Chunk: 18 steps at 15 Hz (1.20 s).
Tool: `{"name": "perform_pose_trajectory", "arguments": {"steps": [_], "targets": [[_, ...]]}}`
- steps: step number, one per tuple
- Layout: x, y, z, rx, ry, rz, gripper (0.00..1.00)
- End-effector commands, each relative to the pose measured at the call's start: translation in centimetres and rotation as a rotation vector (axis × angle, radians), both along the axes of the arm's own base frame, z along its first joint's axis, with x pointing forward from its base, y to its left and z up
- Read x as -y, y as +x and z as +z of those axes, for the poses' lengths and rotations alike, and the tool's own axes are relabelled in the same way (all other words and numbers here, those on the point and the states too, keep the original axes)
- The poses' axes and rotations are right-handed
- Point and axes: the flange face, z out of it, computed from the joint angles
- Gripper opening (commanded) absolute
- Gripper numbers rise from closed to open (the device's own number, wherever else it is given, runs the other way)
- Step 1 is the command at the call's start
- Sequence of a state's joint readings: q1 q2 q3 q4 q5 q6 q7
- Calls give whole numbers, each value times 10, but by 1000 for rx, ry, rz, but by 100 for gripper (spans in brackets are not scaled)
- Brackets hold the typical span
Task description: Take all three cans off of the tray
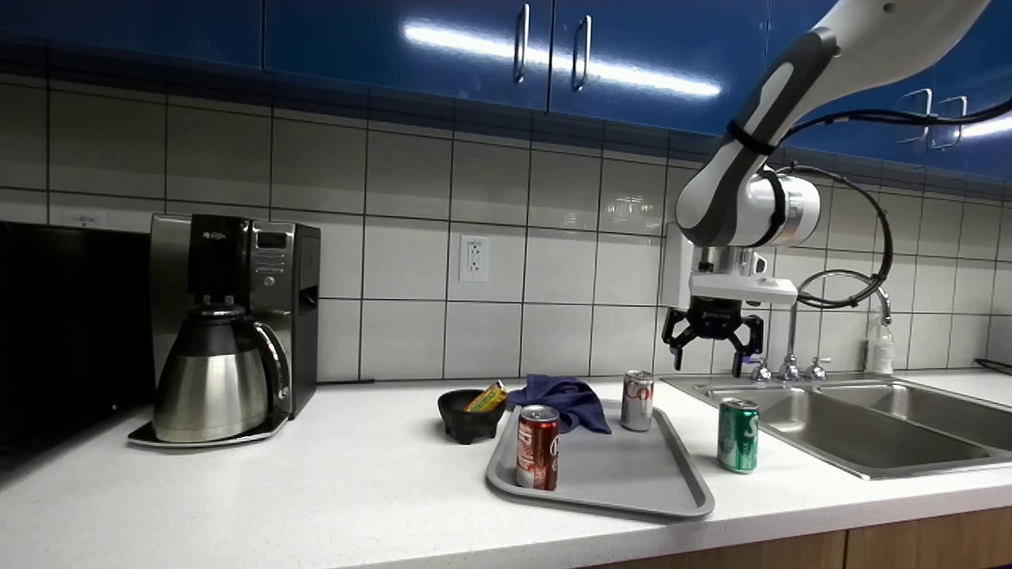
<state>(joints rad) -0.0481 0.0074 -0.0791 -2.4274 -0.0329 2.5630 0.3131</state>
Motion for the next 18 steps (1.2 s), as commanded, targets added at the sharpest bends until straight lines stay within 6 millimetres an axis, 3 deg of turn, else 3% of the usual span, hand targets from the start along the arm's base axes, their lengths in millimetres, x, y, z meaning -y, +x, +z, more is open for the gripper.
{"name": "perform_pose_trajectory", "arguments": {"steps": [1,18], "targets": [[-14,16,1,12,6,28,100],[-53,85,-40,-11,24,44,100]]}}
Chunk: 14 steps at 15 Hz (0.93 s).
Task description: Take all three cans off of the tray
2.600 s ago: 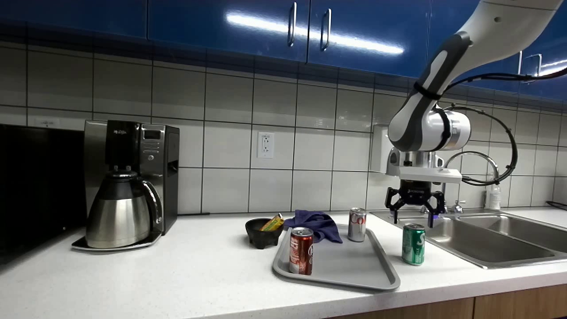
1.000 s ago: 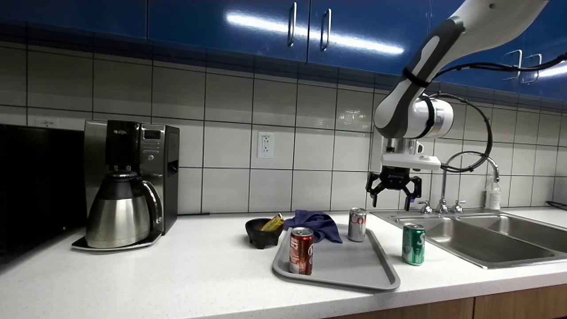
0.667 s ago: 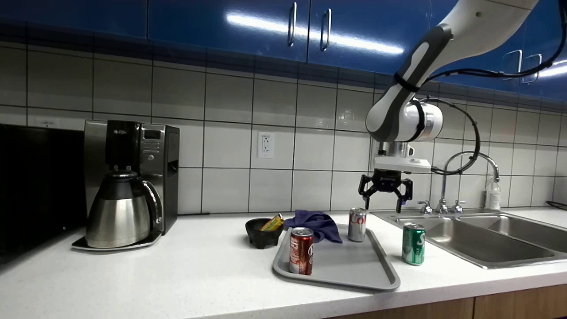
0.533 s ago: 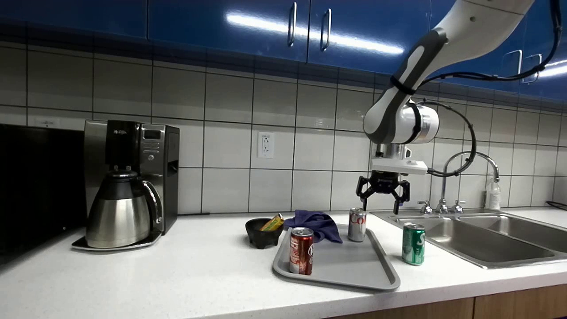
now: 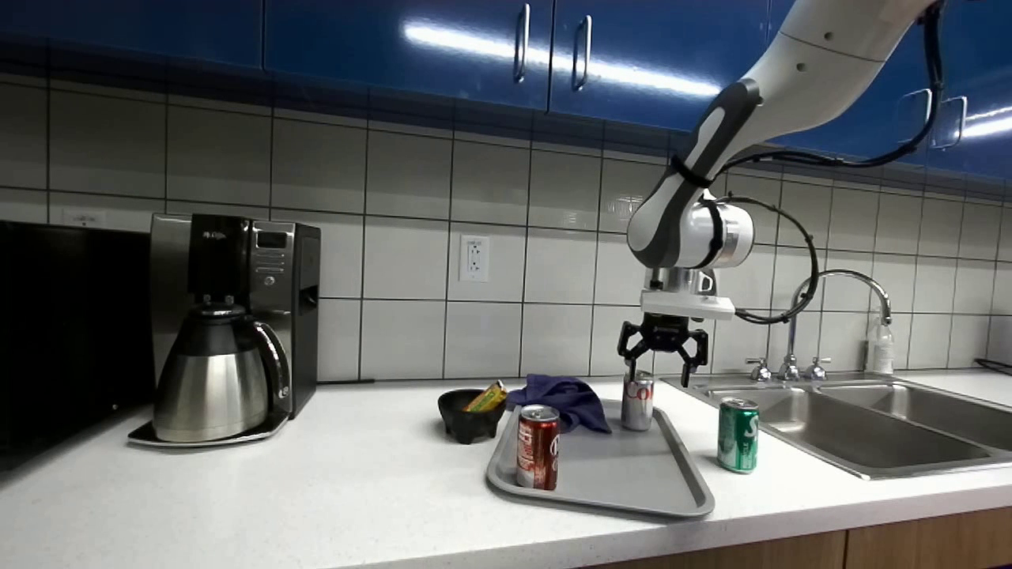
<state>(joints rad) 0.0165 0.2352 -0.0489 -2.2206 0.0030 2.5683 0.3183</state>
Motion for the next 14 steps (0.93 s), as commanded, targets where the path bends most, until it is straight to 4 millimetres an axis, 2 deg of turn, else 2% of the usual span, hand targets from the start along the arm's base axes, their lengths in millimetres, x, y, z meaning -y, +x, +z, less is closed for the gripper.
{"name": "perform_pose_trajectory", "arguments": {"steps": [1,8,14], "targets": [[-11,23,-7,1,10,-20,100],[-27,50,-26,-8,7,-41,100],[-27,63,-30,4,9,-66,100]]}}
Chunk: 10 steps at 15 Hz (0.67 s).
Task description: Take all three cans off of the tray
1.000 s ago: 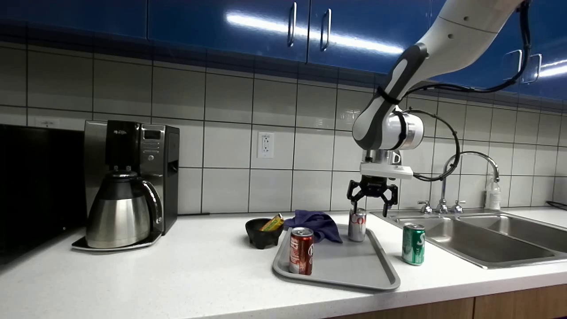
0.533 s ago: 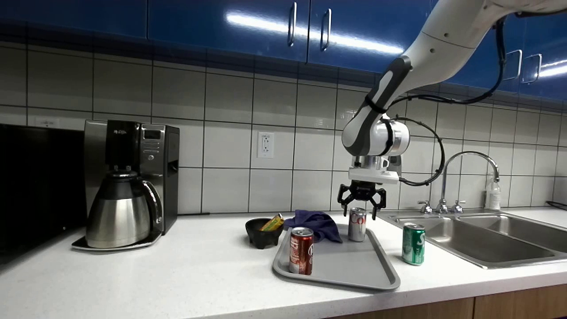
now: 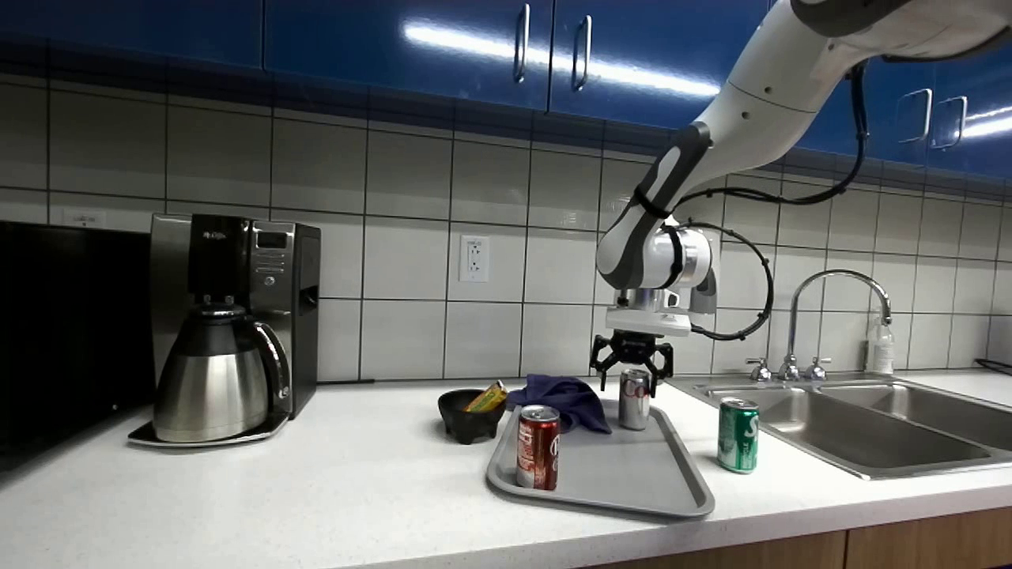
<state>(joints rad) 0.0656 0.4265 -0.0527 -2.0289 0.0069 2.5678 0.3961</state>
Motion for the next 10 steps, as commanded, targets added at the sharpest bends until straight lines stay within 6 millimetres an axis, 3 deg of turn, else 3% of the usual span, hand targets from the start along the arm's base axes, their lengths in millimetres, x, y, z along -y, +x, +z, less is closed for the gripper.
{"name": "perform_pose_trajectory", "arguments": {"steps": [1,10], "targets": [[1,12,4,5,9,-37,100],[15,11,7,13,10,-62,100]]}}
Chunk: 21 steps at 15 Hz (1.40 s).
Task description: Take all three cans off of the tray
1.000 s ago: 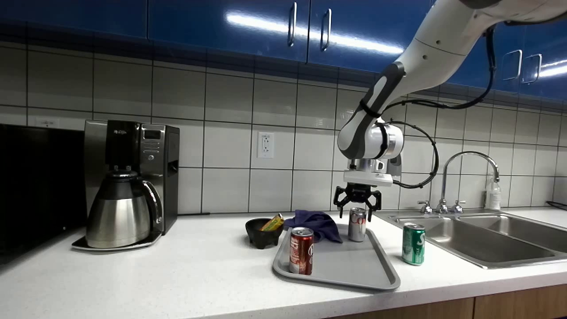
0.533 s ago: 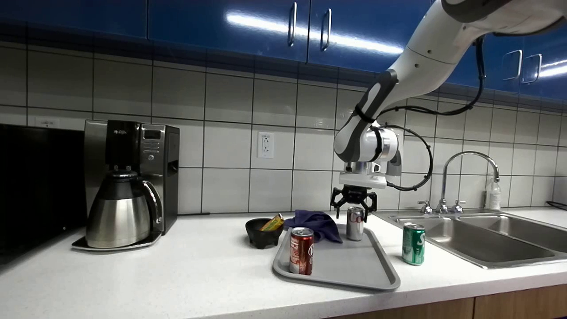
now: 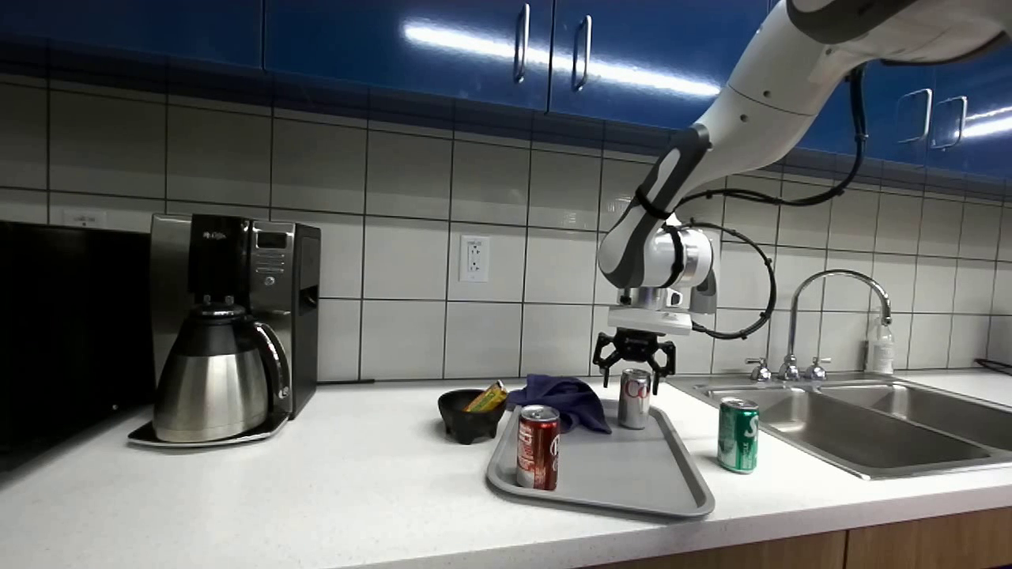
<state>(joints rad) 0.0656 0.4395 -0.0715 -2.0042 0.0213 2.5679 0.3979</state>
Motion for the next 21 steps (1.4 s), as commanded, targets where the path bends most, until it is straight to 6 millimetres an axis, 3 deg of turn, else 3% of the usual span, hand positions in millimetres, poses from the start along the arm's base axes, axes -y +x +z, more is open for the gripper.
{"name": "perform_pose_trajectory", "arguments": {"steps": [1,6,7,8,10,14,21], "targets": [[5,4,5,2,7,-36,100],[13,2,6,2,2,-48,100],[14,2,6,2,-1,-48,95],[14,2,6,2,-2,-49,74],[15,2,6,2,-2,-50,69],[13,1,7,4,-1,-48,38],[14,-6,15,15,3,-45,38]]}}
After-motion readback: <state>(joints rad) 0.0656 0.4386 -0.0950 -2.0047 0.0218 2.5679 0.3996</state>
